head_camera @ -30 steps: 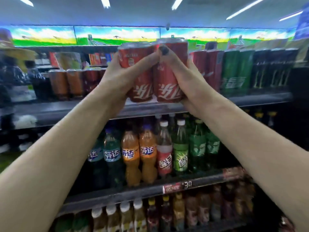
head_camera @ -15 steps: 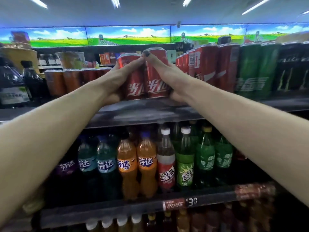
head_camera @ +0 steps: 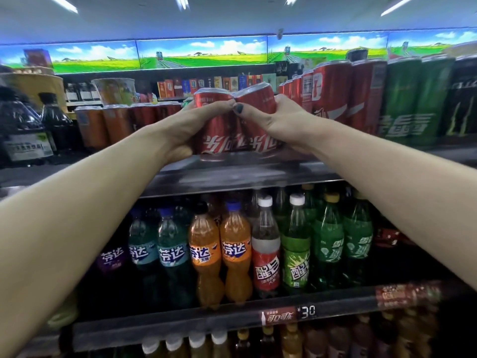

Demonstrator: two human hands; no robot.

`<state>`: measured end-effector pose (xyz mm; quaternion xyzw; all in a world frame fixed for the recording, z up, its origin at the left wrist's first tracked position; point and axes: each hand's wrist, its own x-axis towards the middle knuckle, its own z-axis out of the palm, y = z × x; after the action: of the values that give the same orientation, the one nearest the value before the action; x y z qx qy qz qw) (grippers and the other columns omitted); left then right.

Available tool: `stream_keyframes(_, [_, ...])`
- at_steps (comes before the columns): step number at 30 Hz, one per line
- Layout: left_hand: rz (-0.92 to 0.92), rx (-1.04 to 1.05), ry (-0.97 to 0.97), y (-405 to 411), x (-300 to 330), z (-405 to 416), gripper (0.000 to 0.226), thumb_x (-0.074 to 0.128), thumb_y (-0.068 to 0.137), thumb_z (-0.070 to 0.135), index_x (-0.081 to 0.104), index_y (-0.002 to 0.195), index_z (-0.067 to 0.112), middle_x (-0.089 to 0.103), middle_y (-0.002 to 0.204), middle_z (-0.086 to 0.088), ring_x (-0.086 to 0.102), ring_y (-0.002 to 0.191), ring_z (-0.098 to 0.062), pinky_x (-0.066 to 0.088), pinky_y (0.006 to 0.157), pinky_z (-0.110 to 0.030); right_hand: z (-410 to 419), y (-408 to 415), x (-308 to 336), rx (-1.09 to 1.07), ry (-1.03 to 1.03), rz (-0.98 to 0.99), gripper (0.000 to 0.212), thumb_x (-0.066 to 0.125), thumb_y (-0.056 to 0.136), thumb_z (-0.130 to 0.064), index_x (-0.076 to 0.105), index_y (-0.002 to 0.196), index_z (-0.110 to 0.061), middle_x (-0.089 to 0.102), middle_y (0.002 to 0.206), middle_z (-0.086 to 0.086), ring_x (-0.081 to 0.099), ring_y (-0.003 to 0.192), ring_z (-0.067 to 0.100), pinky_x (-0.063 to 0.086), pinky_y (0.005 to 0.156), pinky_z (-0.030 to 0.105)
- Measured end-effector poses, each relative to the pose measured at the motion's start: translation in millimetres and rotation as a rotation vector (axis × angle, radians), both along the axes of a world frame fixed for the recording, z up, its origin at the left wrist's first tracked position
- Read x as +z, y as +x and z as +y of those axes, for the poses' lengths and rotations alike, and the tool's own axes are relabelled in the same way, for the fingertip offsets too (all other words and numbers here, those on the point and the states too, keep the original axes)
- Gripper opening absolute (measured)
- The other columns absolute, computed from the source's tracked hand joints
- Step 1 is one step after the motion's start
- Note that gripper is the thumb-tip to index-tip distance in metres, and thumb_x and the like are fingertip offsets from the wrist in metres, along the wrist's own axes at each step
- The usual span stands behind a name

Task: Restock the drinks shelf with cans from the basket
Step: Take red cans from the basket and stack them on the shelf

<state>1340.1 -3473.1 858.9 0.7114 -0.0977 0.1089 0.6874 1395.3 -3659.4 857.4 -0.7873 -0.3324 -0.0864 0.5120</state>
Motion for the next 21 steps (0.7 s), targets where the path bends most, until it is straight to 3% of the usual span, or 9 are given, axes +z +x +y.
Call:
stream_keyframes(3, [-0.005, -0.002, 0.033, -0.8, -0.1, -0.3, 0.050, 0.074, 0.093, 0.031, 0.062, 0.138, 0.010, 0.076, 0.120, -0.016, 0.076, 0.106, -0.031, 0.064, 0.081, -0.042, -0.2, -4.1, -2.8, -0.227, -0.046, -0.203, 0.082, 0.071, 0.078, -0.069, 0.055, 0.130, -0.009, 0.069, 0.112, 0.000, 0.066, 0.097, 0.010, 0.054, 0.084, 0.021])
stream_keyframes(5, [0.002, -0.003, 0.057, -0.9, 0.5, 0.1, 0.053, 0.076, 0.092, 0.033, 0.061, 0.138, 0.011, 0.077, 0.119, -0.015, 0.076, 0.107, -0.031, 0.064, 0.083, -0.044, -0.4, -17.1, -2.2, -0.315, -0.060, -0.258, 0.089, 0.072, 0.086, -0.058, 0.037, 0.149, -0.006, 0.057, 0.135, 0.002, 0.062, 0.108, 0.012, 0.048, 0.081, 0.007])
stream_keyframes(6, [0.008, -0.006, 0.063, -1.8, 1.0, 0.1, 0.054, 0.076, 0.092, 0.034, 0.061, 0.138, 0.012, 0.077, 0.118, -0.014, 0.076, 0.105, -0.031, 0.064, 0.083, -0.045, -1.6, -24.5, -2.5, -0.355, -0.092, -0.245, 0.091, 0.071, 0.089, -0.054, 0.028, 0.152, -0.004, 0.050, 0.140, 0.004, 0.060, 0.112, 0.015, 0.048, 0.083, 0.007])
stream_keyframes(9, [0.020, -0.014, 0.065, -1.3, 0.9, 0.9, 0.055, 0.076, 0.091, 0.034, 0.060, 0.139, 0.013, 0.077, 0.117, -0.014, 0.077, 0.101, -0.030, 0.064, 0.080, -0.044, -7.4, -33.7, -7.7, -0.525, -0.223, -0.313, 0.098, 0.067, 0.090, -0.057, 0.017, 0.156, -0.006, 0.038, 0.155, 0.015, 0.044, 0.139, 0.032, 0.042, 0.110, 0.040])
stream_keyframes(12, [-0.006, -0.012, 0.050, 0.1, -0.5, 0.9, 0.063, 0.079, 0.088, 0.034, 0.054, 0.143, 0.014, 0.077, 0.115, -0.015, 0.078, 0.097, -0.029, 0.064, 0.075, -0.043, -5.7, -52.4, -12.7, -0.646, -0.406, -0.436, 0.103, 0.064, 0.095, -0.052, -0.001, 0.162, -0.007, 0.019, 0.163, 0.022, 0.024, 0.151, 0.037, 0.031, 0.120, 0.045])
stream_keyframes(14, [-0.036, -0.001, 0.030, 2.5, -2.1, 2.1, 0.074, 0.084, 0.084, 0.035, 0.046, 0.145, 0.018, 0.076, 0.118, -0.016, 0.078, 0.099, -0.030, 0.063, 0.075, -0.044, -2.0, -65.3, -16.4, -0.753, -0.542, -0.641, 0.091, 0.065, 0.096, -0.039, 0.009, 0.159, -0.005, 0.022, 0.156, 0.026, 0.029, 0.143, 0.042, 0.036, 0.114, 0.045])
stream_keyframes(16, [-0.054, 0.011, 0.040, 3.2, -3.1, 3.0, 0.086, 0.089, 0.078, 0.038, 0.040, 0.145, 0.019, 0.075, 0.121, -0.017, 0.078, 0.100, -0.032, 0.063, 0.076, -0.047, 0.7, -71.8, -19.7, -0.727, -0.517, -0.748, 0.069, 0.066, 0.093, -0.020, 0.028, 0.148, -0.007, 0.037, 0.142, 0.022, 0.046, 0.124, 0.037, 0.049, 0.095, 0.044])
stream_keyframes(18, [-0.058, 0.028, 0.077, 1.3, -3.0, 2.5, 0.093, 0.091, 0.071, 0.041, 0.040, 0.145, 0.019, 0.075, 0.119, -0.016, 0.078, 0.099, -0.031, 0.063, 0.074, -0.046, 0.6, -69.4, -23.5, -0.592, -0.437, -0.697, 0.044, 0.060, 0.092, -0.007, 0.045, 0.133, -0.011, 0.055, 0.122, 0.013, 0.059, 0.104, 0.034, 0.052, 0.081, 0.045])
stream_keyframes(21, [-0.038, 0.040, 0.132, -3.7, -0.4, 0.2, 0.077, 0.085, 0.069, 0.044, 0.053, 0.135, 0.020, 0.078, 0.112, -0.013, 0.079, 0.097, -0.029, 0.064, 0.072, -0.040, -2.4, -63.2, -20.9, -0.527, -0.426, -0.638, 0.016, 0.055, 0.095, -0.014, 0.064, 0.108, -0.013, 0.068, 0.103, 0.007, 0.065, 0.095, 0.033, 0.055, 0.083, 0.045])
